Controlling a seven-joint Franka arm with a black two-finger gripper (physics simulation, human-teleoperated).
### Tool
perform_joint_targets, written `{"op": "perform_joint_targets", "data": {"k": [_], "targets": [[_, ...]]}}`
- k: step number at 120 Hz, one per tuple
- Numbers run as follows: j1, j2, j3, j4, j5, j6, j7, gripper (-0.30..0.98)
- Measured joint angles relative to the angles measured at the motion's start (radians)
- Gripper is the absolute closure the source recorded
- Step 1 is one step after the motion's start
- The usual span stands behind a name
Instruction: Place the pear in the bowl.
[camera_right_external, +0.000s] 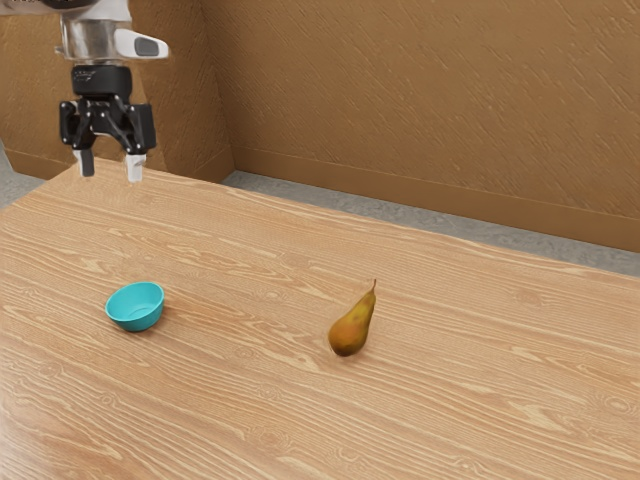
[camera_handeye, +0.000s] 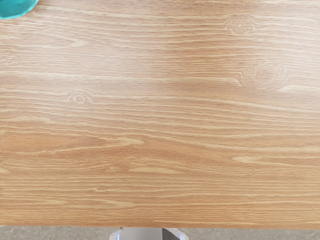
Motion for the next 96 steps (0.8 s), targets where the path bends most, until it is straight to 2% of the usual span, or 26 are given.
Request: {"op": "perform_joint_targets", "data": {"k": [16,31,46,74,96], "targets": [[0.017,0.054,-0.007,-0.001,0.012,0.177,0.011,0.02],[-0.031,0.241,-0.043,0.082,0.018,0.293,-0.008,0.02],[-0.106,0.425,-0.039,0.177,0.026,0.376,-0.048,0.02],[-0.261,0.500,-0.037,0.086,0.109,0.631,-0.146,0.02],[-0.325,0.517,-0.037,-0.003,0.141,0.813,-0.265,0.02]]}}
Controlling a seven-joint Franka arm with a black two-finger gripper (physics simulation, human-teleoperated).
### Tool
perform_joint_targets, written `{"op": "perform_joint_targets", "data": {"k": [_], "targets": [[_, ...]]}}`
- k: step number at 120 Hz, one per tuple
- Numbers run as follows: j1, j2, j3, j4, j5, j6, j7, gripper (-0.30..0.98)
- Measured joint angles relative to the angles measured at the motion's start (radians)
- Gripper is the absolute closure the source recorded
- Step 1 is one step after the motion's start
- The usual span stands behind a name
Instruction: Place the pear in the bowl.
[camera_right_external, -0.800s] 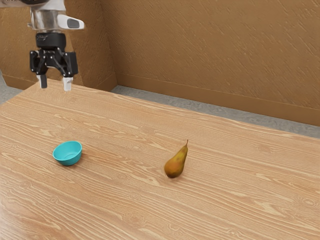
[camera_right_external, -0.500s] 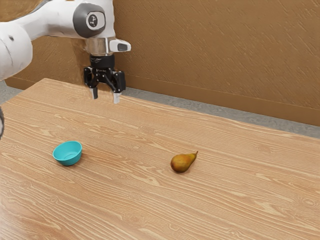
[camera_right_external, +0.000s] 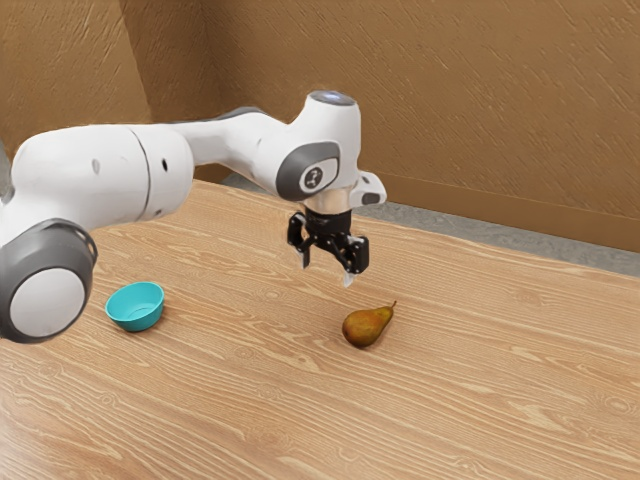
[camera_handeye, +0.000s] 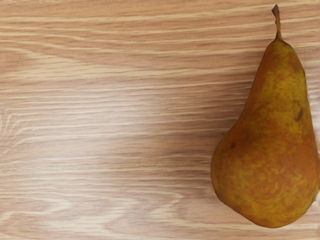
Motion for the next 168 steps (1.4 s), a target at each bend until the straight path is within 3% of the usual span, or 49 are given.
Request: {"op": "perform_joint_targets", "data": {"k": [44,130,168], "targets": [[-0.068,0.111,-0.001,-0.029,0.036,0.176,-0.226,0.02],[-0.084,0.162,-0.005,-0.047,0.049,0.223,-0.377,0.03],[-0.081,0.162,-0.004,-0.044,0.050,0.235,-0.394,0.20]]}}
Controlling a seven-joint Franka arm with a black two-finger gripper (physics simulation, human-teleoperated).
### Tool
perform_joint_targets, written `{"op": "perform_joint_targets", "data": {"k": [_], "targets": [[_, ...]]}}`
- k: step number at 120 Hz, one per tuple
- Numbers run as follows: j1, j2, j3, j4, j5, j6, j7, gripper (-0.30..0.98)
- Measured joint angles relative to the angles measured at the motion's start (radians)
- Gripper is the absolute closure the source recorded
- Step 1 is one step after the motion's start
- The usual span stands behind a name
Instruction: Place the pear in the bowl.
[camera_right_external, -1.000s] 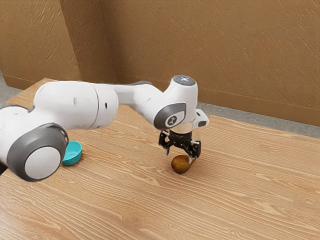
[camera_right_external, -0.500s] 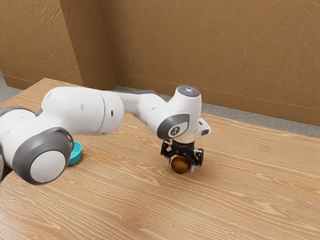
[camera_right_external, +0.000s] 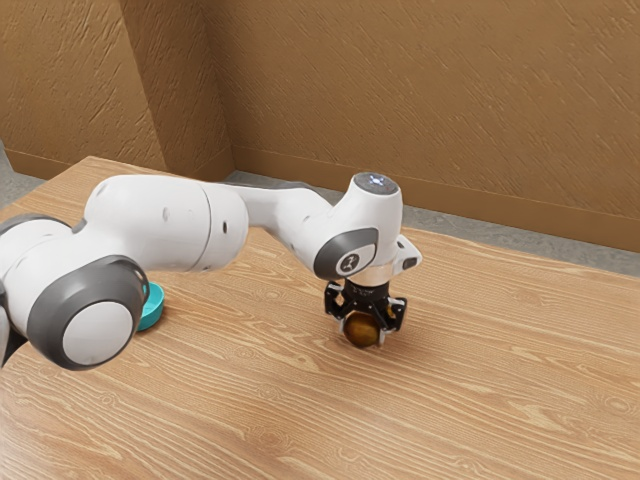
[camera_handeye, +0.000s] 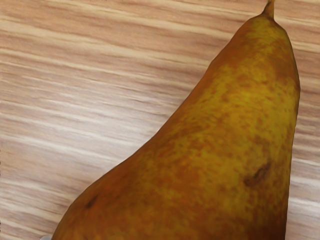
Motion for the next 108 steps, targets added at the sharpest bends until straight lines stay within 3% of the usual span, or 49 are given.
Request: {"op": "perform_joint_targets", "data": {"k": [24,49,71,108], "targets": [[-0.003,-0.027,0.006,-0.012,0.006,0.001,-0.001,0.32],[0.003,-0.156,0.097,-0.119,0.013,0.001,-0.005,0.45],[0.180,-0.294,0.118,-0.267,0.023,-0.001,-0.015,0.54],[0.483,-0.460,0.120,-0.457,0.030,-0.002,-0.031,0.56]]}}
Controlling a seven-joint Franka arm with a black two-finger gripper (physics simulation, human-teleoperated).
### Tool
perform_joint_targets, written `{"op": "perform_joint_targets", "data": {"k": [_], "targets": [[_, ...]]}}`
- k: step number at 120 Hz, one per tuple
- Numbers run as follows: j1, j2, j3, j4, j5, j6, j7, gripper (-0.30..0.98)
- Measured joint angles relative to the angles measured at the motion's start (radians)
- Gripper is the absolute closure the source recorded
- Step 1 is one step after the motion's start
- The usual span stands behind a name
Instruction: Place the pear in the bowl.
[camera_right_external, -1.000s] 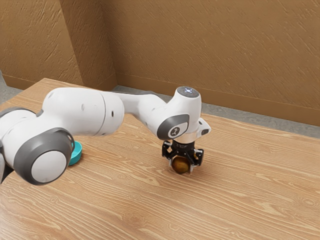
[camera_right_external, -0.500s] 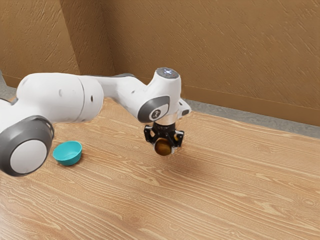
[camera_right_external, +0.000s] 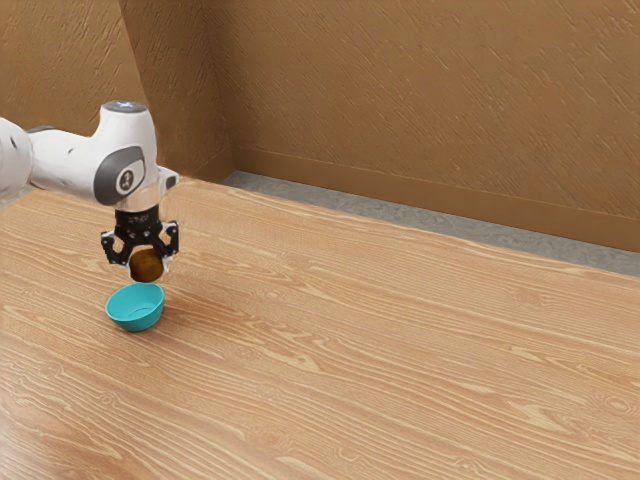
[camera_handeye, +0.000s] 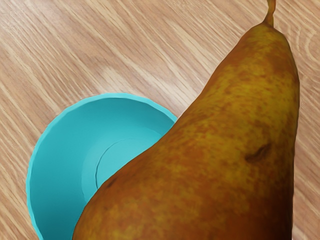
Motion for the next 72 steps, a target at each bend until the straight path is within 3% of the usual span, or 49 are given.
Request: {"op": "perform_joint_targets", "data": {"k": [18,44,72], "targets": [[0.071,0.003,-0.001,-0.008,0.000,0.001,-0.005,0.55],[0.094,0.029,-0.001,-0.011,-0.003,0.010,-0.008,0.50],[0.094,0.056,-0.003,-0.009,-0.020,0.034,0.002,0.23]]}}
